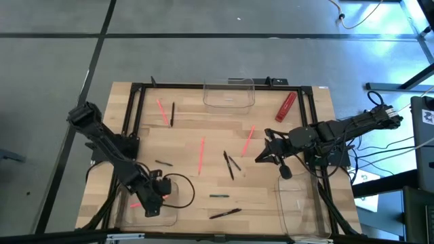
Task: Sort crayons/erasers/pens/pencils in bins
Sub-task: Put the green crayon into the bottom right transparent bin
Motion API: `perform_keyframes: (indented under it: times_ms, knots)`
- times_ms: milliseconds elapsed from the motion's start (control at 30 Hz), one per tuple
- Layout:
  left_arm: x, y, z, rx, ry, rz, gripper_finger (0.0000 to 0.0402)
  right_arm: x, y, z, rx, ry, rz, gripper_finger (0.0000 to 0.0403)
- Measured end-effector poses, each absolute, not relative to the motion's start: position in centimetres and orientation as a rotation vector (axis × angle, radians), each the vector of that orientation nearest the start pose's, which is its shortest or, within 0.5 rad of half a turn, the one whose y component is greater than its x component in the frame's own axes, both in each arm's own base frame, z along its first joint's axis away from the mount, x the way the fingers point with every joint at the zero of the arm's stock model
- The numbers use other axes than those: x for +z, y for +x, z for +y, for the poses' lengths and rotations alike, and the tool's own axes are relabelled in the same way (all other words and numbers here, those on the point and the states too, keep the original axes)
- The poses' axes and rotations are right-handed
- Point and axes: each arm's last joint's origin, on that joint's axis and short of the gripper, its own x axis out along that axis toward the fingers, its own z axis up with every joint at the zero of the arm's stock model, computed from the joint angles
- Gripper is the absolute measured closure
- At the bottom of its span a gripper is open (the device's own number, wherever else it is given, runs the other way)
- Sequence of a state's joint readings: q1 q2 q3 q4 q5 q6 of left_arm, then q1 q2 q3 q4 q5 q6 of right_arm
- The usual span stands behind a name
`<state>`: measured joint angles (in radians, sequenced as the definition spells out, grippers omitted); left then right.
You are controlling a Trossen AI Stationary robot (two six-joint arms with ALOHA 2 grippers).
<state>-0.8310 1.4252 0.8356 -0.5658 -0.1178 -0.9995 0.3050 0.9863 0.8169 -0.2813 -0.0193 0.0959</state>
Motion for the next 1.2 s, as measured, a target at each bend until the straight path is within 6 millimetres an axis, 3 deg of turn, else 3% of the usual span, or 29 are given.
perform_keyframes:
  times_ms: [367, 567, 767, 1033, 1200]
  knots:
    - [23.7, 16.3, -16.9, -0.081, -0.408, 0.981, 0.0313, 30.4, 20.5, 6.5, 0.293, 0.039, 0.411, 0.0380]
    - [25.6, 15.7, -15.6, -0.050, -0.380, 0.820, 0.0313, 31.7, 20.8, 6.2, 0.160, 0.033, 0.402, 0.0397]
    - [26.9, 15.2, -14.6, -0.010, -0.322, 0.697, 0.0313, 33.0, 22.3, 6.3, -0.005, 0.089, 0.642, 0.0398]
    - [27.1, 15.2, -14.3, 0.018, -0.228, 0.643, 0.0313, 30.9, 26.6, 7.7, -0.254, 0.286, 1.026, 0.0395]
    - [27.1, 15.2, -14.3, 0.013, -0.185, 0.636, 0.0313, 29.9, 29.5, 8.9, -0.226, 0.382, 1.115, 0.0395]
